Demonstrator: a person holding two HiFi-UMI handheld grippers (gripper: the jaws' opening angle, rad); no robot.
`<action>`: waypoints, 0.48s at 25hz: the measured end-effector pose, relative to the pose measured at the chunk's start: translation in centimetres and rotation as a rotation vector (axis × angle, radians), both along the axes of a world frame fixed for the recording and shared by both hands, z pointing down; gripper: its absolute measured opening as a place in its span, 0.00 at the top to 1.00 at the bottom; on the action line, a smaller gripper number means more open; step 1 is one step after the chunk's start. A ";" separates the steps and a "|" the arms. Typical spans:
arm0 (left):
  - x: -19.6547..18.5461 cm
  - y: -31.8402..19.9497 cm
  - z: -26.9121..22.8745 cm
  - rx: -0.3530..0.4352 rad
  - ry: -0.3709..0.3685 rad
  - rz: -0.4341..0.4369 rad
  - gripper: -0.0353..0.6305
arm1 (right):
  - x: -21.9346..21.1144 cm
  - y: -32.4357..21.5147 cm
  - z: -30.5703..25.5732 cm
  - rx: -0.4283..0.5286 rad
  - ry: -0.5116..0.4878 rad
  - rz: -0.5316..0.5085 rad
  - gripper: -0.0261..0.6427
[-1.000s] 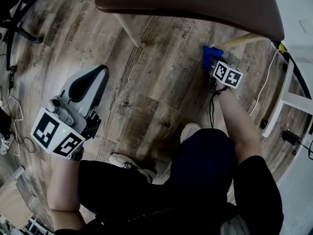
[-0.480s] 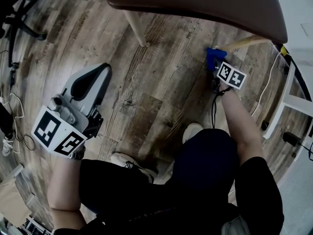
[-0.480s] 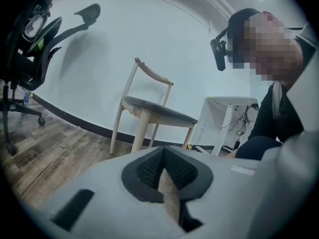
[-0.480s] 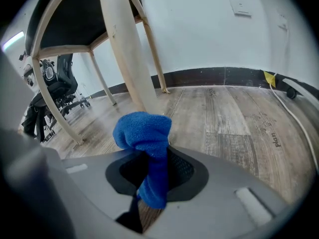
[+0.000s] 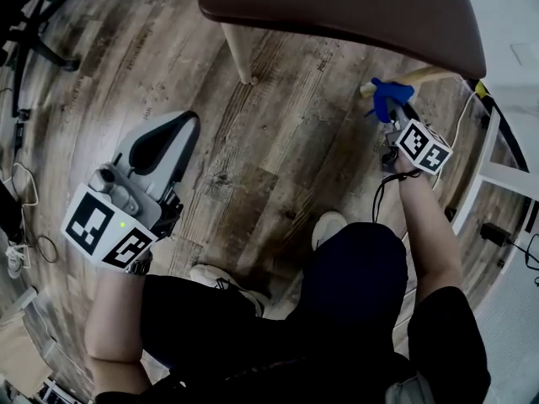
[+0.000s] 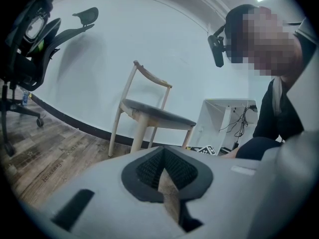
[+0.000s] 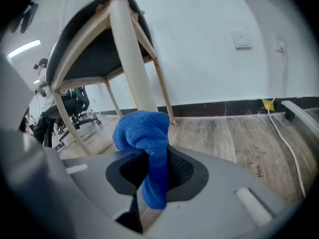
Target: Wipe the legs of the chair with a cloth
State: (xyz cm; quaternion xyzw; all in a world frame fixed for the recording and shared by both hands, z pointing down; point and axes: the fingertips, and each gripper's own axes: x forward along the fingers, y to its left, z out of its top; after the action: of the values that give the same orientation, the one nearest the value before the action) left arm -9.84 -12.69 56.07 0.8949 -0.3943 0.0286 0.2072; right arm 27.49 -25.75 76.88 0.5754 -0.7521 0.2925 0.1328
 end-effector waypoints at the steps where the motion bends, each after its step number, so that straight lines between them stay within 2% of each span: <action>1: 0.0 0.1 -0.2 -0.004 0.011 -0.003 0.94 | -0.2 0.0 -1.6 0.023 -0.006 -0.007 0.83; 4: 0.3 0.6 -1.0 -0.017 0.037 -0.017 0.94 | -0.7 -0.2 -6.4 0.082 -0.013 -0.024 0.83; 7: 0.4 1.7 -1.8 -0.026 0.016 -0.036 0.94 | -0.9 -0.3 -11.9 0.130 -0.014 -0.017 0.83; 12: -1.2 3.8 -3.7 -0.089 -0.039 -0.187 0.94 | -0.4 0.3 -21.4 0.175 0.024 -0.019 0.83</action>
State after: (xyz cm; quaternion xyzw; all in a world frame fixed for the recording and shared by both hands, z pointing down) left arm -11.03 -8.84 52.34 0.8432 -0.4785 0.0441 0.2409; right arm 27.08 -25.43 55.50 0.5810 -0.7786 0.2175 0.0939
